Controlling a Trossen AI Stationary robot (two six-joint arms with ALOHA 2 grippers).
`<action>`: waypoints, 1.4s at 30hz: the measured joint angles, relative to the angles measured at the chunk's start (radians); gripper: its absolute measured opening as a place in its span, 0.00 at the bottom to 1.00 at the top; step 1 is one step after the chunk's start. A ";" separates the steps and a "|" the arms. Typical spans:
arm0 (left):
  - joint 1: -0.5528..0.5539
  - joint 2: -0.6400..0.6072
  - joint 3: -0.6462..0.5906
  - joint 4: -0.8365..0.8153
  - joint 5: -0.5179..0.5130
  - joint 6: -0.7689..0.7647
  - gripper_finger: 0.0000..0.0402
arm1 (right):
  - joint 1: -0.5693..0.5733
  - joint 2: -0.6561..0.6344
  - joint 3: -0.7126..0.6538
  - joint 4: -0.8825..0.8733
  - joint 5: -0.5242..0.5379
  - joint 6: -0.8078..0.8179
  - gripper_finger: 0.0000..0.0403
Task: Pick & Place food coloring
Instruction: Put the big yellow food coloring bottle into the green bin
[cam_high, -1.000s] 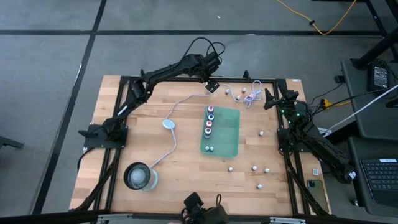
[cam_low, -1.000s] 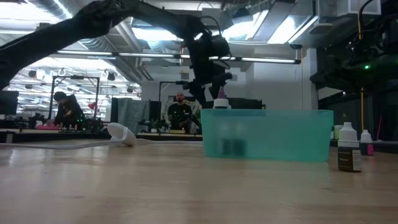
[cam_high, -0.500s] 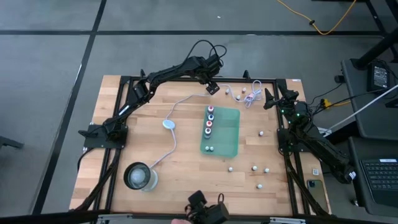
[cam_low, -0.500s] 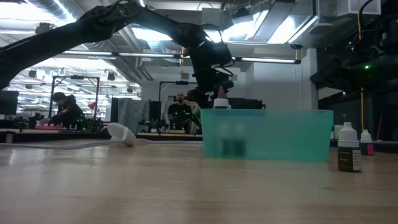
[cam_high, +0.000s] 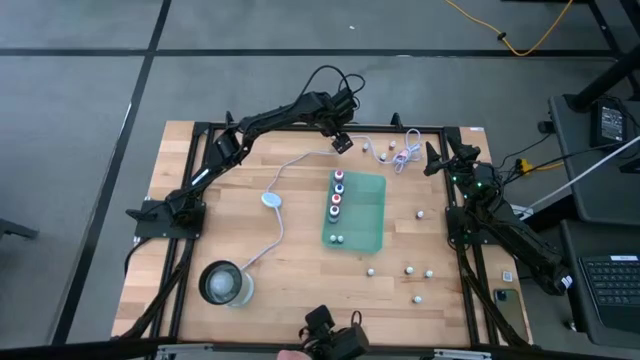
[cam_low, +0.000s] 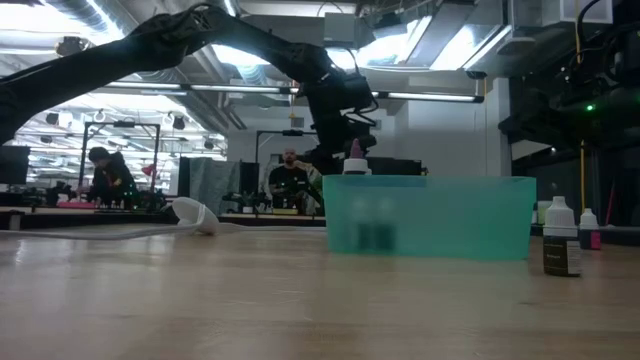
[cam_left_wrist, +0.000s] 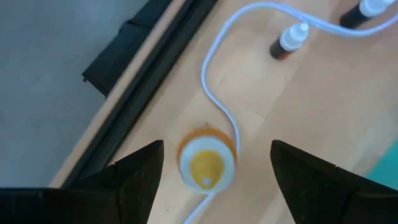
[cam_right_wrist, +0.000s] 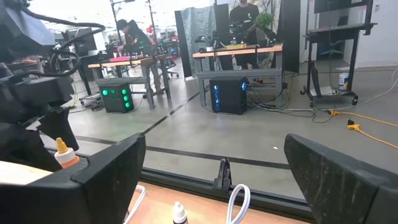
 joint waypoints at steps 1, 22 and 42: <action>0.000 0.000 0.000 0.003 -0.007 0.000 0.72 | 0.000 0.000 0.000 0.000 0.000 0.000 0.95; -0.006 -0.001 0.000 -0.009 -0.036 -0.027 0.28 | 0.000 0.000 0.000 0.000 0.000 0.000 0.95; -0.081 -0.261 -0.023 -0.276 -0.095 -0.009 0.28 | 0.000 0.000 0.000 0.000 0.000 0.000 0.95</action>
